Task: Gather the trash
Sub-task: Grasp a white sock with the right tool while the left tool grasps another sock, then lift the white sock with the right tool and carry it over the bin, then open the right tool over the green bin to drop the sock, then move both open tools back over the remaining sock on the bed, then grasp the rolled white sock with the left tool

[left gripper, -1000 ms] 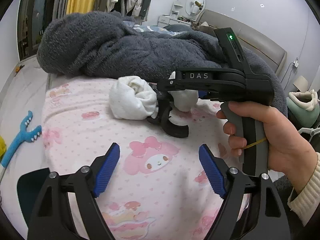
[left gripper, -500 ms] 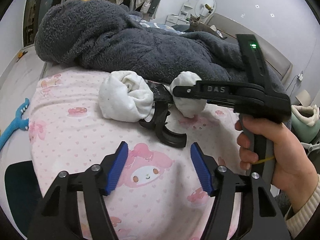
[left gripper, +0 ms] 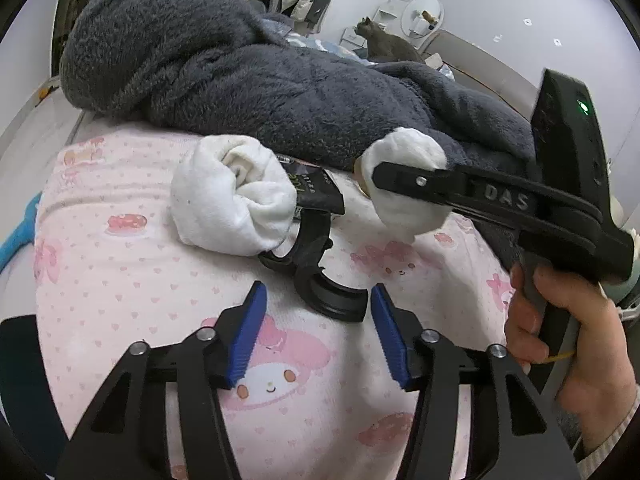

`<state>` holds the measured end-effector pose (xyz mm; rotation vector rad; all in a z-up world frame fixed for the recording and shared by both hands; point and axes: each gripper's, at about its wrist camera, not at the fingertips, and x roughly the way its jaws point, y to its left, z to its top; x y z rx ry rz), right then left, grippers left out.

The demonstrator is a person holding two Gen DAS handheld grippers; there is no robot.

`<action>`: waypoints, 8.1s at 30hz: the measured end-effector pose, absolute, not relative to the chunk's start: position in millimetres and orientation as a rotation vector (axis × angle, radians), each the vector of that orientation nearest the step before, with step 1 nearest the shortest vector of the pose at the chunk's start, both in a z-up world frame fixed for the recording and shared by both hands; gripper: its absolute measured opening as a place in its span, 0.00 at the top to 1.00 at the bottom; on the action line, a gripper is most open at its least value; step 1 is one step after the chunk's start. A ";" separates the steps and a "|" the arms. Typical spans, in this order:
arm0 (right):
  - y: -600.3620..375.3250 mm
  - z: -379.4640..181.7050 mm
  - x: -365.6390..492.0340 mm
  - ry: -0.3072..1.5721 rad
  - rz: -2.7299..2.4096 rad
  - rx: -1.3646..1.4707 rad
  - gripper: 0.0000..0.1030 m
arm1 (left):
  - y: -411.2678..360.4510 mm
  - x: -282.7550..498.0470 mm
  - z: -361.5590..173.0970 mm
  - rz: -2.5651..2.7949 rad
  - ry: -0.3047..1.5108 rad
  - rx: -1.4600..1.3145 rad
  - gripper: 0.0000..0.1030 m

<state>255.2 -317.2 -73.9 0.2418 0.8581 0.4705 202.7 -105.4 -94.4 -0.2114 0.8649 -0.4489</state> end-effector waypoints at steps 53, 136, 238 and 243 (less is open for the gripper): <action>-185.1 1.3 237.4 0.780 0.638 0.123 0.66 | 7.1 175.4 -50.7 -0.309 0.802 -0.071 0.90; 123.3 -207.0 179.9 1.406 0.782 -0.473 0.56 | 271.8 87.2 -68.4 0.041 0.804 -0.220 0.26; -244.8 -69.2 222.4 0.806 0.665 -0.076 0.04 | -42.9 246.4 -46.4 -0.526 0.797 -0.075 0.06; -246.3 -75.8 225.7 0.816 0.692 -0.055 0.05 | -56.7 256.9 -60.2 -0.555 0.840 -0.085 0.06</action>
